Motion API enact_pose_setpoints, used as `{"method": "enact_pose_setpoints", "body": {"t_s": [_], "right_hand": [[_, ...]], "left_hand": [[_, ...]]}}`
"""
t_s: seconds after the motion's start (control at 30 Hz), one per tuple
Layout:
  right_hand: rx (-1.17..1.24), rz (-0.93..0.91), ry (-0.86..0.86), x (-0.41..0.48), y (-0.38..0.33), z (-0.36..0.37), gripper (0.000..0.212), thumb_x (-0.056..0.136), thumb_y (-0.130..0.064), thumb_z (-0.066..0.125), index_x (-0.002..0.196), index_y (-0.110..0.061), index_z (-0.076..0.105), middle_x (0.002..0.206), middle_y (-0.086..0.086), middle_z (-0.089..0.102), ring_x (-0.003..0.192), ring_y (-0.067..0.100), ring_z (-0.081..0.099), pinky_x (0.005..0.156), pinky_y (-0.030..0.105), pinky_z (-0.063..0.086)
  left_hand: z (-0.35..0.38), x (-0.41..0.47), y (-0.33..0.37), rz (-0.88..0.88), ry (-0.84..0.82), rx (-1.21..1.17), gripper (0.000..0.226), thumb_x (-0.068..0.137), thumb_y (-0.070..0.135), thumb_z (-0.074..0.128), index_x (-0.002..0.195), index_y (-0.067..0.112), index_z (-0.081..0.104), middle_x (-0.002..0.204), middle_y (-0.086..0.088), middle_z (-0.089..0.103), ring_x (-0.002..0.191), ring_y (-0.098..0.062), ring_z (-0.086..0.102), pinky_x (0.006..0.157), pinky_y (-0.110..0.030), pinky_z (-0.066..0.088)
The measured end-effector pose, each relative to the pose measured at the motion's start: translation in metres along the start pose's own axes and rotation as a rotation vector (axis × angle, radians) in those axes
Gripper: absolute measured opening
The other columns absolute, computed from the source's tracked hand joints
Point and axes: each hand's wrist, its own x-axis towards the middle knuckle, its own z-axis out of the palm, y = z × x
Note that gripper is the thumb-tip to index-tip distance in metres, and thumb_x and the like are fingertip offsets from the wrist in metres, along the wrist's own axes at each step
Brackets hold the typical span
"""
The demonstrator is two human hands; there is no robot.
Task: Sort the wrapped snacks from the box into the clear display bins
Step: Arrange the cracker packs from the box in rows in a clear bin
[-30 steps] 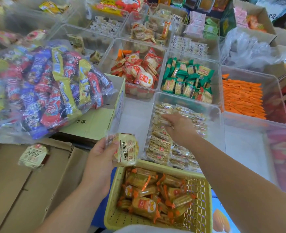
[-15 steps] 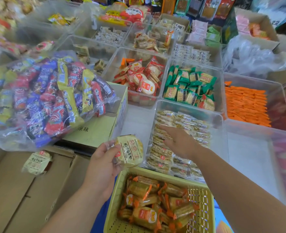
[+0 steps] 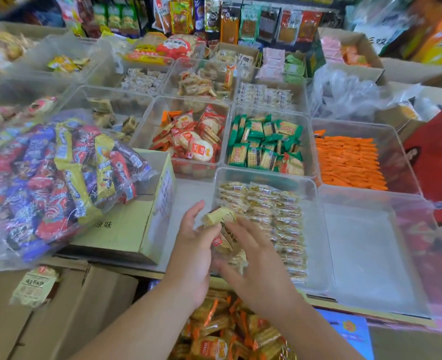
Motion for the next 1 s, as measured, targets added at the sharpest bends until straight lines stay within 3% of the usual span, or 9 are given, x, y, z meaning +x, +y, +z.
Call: {"method": "enact_pose_setpoints", "body": {"t_s": [0.1, 0.17, 0.3, 0.43, 0.57, 0.63, 0.77, 0.9, 1.0], "right_hand": [[-0.033, 0.047, 0.007, 0.0, 0.003, -0.006, 0.077, 0.083, -0.058, 0.059, 0.153, -0.037, 0.035, 0.161, -0.009, 0.032, 0.15, 0.01, 0.024, 0.119, 0.03, 0.028], [-0.064, 0.048, 0.021, 0.002, 0.008, -0.012, 0.066, 0.09, -0.048, 0.063, 0.151, -0.032, 0.043, 0.155, -0.008, 0.042, 0.144, 0.012, 0.036, 0.115, 0.026, 0.034], [-0.111, 0.022, 0.135, 0.015, 0.021, -0.025, 0.039, 0.097, -0.017, 0.062, 0.136, -0.02, 0.061, 0.115, -0.002, 0.069, 0.096, 0.013, 0.065, 0.077, 0.007, 0.04], [-0.177, 0.068, 0.17, 0.04, 0.032, -0.04, 0.032, 0.1, -0.012, 0.055, 0.131, -0.018, 0.063, 0.1, 0.001, 0.071, 0.081, 0.013, 0.06, 0.064, 0.014, 0.038], [-0.298, 0.065, 0.081, 0.082, 0.041, -0.046, 0.034, 0.104, -0.017, 0.046, 0.135, -0.017, 0.06, 0.104, 0.005, 0.07, 0.091, 0.025, 0.063, 0.069, 0.031, 0.044], [-0.382, 0.088, -0.016, 0.103, 0.043, -0.039, 0.035, 0.106, -0.02, 0.041, 0.137, -0.017, 0.057, 0.111, 0.008, 0.068, 0.099, 0.029, 0.063, 0.075, 0.035, 0.05], [-0.506, 0.11, -0.255, 0.129, 0.042, -0.015, 0.028, 0.103, -0.011, 0.04, 0.126, -0.014, 0.057, 0.112, 0.01, 0.061, 0.106, 0.032, 0.059, 0.084, 0.041, 0.053], [-0.571, 0.129, -0.416, 0.131, 0.046, 0.009, 0.019, 0.095, 0.001, 0.044, 0.095, -0.017, 0.048, 0.085, 0.005, 0.056, 0.085, 0.03, 0.06, 0.067, 0.041, 0.054], [-0.549, 0.141, -0.421, 0.127, 0.051, 0.023, 0.023, 0.094, 0.002, 0.045, 0.092, -0.021, 0.044, 0.081, 0.001, 0.053, 0.078, 0.026, 0.057, 0.063, 0.039, 0.052]], "left_hand": [[0.014, -0.004, -0.004, -0.021, -0.092, 0.059, 0.019, 0.096, 0.034, 0.066, 0.11, 0.045, 0.072, 0.082, 0.011, 0.071, 0.069, -0.004, 0.065, 0.059, -0.029, 0.053], [0.016, -0.003, -0.007, -0.031, -0.138, 0.101, 0.025, 0.086, 0.048, 0.067, 0.11, 0.046, 0.072, 0.091, 0.009, 0.07, 0.082, -0.01, 0.064, 0.069, -0.034, 0.053], [0.002, 0.006, -0.005, 0.042, -0.284, 0.298, 0.046, 0.076, 0.07, 0.057, 0.116, 0.052, 0.07, 0.118, 0.015, 0.073, 0.113, -0.009, 0.067, 0.096, -0.036, 0.052], [-0.018, 0.03, -0.015, 0.265, -0.059, 0.742, 0.044, 0.079, 0.069, 0.061, 0.12, 0.054, 0.058, 0.123, 0.033, 0.058, 0.121, 0.002, 0.054, 0.098, -0.03, 0.045], [-0.038, 0.051, -0.036, 0.042, -0.107, 0.917, 0.103, 0.078, 0.062, 0.077, 0.16, 0.04, 0.018, 0.162, 0.007, 0.032, 0.146, -0.021, 0.038, 0.115, -0.044, 0.039], [-0.042, 0.058, -0.045, -0.037, -0.201, 1.033, 0.126, 0.07, 0.07, 0.078, 0.162, 0.038, -0.001, 0.166, 0.005, 0.027, 0.149, -0.021, 0.034, 0.115, -0.039, 0.037], [-0.046, 0.065, -0.056, -0.011, -0.203, 1.153, 0.129, 0.07, 0.072, 0.076, 0.162, 0.035, -0.006, 0.166, 0.005, 0.029, 0.148, -0.02, 0.037, 0.112, -0.035, 0.037], [-0.05, 0.067, -0.059, -0.006, -0.199, 1.177, 0.127, 0.074, 0.069, 0.075, 0.162, 0.032, -0.009, 0.165, 0.004, 0.033, 0.144, -0.021, 0.043, 0.108, -0.033, 0.041], [-0.052, 0.069, -0.061, 0.003, -0.188, 1.193, 0.127, 0.074, 0.072, 0.073, 0.162, 0.031, -0.009, 0.164, 0.004, 0.035, 0.143, -0.021, 0.045, 0.106, -0.032, 0.042]]}}
